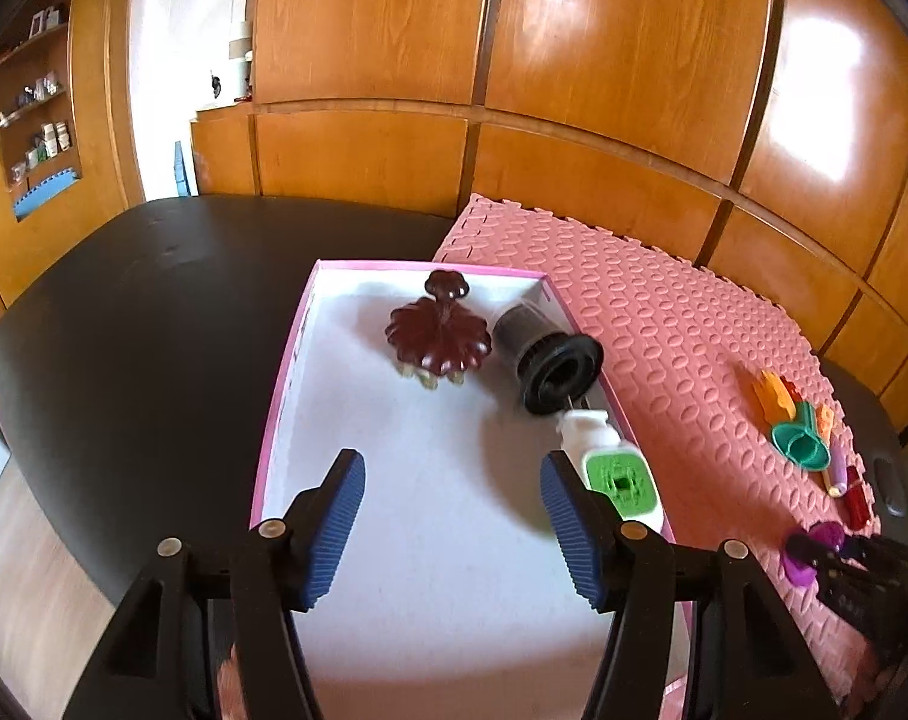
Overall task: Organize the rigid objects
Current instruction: 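Carry the magenta dotted cup into the tray and open the right gripper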
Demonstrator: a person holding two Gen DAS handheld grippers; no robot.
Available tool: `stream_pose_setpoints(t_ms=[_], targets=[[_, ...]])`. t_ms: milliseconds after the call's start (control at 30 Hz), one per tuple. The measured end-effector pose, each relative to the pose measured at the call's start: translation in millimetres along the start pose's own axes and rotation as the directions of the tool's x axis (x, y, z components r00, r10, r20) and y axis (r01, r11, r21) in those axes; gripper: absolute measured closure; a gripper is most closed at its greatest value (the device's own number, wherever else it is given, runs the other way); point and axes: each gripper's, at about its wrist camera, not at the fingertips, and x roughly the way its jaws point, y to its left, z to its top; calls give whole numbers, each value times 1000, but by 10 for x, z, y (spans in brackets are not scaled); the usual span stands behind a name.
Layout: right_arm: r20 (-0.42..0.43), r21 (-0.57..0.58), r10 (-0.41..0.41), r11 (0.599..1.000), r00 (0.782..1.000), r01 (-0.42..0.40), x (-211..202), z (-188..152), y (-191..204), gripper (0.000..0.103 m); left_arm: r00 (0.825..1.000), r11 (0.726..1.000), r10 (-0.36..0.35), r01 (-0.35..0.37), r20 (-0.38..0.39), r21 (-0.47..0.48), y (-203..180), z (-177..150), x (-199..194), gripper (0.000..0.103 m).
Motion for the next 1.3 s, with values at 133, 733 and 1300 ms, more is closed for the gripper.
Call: stream_pose_setpoints(t_ms=[133,733,1300], targets=[[15,-4,-2,1000,1000,2,-11,-23,4,70,1000,1000,20,-21,6,14,-7,-71,-91,41],[1,50,-26,998,1000,25,-14,-2,57,70,998,998,61,-62,24,5,170,-182,-251,27],[103,-205,305,938,947,-280,-387,703,1275,70,995,994,89,-85,39,-75,477,-209,-320,27]])
